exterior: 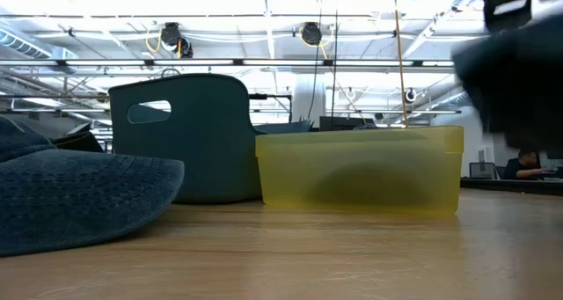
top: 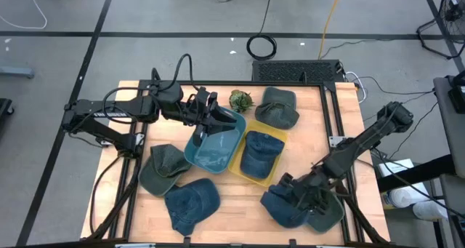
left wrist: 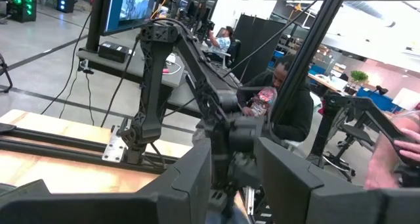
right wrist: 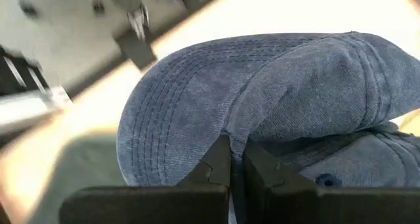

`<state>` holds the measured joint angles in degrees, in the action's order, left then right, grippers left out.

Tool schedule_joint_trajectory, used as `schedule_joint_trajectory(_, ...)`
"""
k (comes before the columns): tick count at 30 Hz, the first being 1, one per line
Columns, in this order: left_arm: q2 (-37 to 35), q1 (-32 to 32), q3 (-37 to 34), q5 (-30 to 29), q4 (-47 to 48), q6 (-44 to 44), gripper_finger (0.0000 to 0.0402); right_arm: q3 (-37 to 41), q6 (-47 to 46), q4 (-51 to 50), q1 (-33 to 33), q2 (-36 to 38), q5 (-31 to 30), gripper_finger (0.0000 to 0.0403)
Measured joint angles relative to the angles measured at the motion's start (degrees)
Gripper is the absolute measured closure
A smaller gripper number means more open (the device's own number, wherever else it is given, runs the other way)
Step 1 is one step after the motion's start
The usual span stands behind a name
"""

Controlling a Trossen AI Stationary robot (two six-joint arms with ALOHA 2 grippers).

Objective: Pick & Place hat
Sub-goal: Put the right blue cap into the yellow bin

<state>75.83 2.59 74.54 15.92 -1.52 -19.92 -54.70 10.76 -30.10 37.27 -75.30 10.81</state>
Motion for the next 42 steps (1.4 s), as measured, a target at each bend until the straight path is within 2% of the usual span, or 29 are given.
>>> schedule_joint_trajectory(4,0.00,0.02,0.00,0.00,-0.02,0.00,0.0273,0.00,-6.44,2.71,1.17,4.16,0.00,0.0400)
schedule_joint_trajectory(10,0.00,0.00,0.00,0.00,0.00,0.00,0.0273,0.00,-24.42,4.02,1.53,8.94,-0.07,0.0401)
schedule_joint_trajectory(18,-0.01,0.00,0.00,0.00,-0.01,0.00,0.0272,0.00,-39.97,5.53,1.47,11.91,-0.67,0.0402)
schedule_joint_trajectory(28,-0.01,0.02,0.00,0.00,-0.01,0.00,0.0273,0.00,-58.68,5.43,1.47,12.32,-10.79,0.0402)
schedule_joint_trajectory(35,0.00,0.01,0.00,0.00,0.00,0.00,0.0273,-0.04,-65.21,4.08,1.45,12.32,-21.61,0.0403)
schedule_joint_trajectory(38,0.00,0.00,0.00,0.00,-0.01,0.00,0.0273,-0.80,-67.57,0.78,0.89,12.10,-24.04,0.0403)
schedule_joint_trajectory(42,0.00,0.00,0.00,0.00,-0.01,0.00,0.0273,-5.72,-68.60,-8.08,-0.42,9.90,-24.50,0.0403)
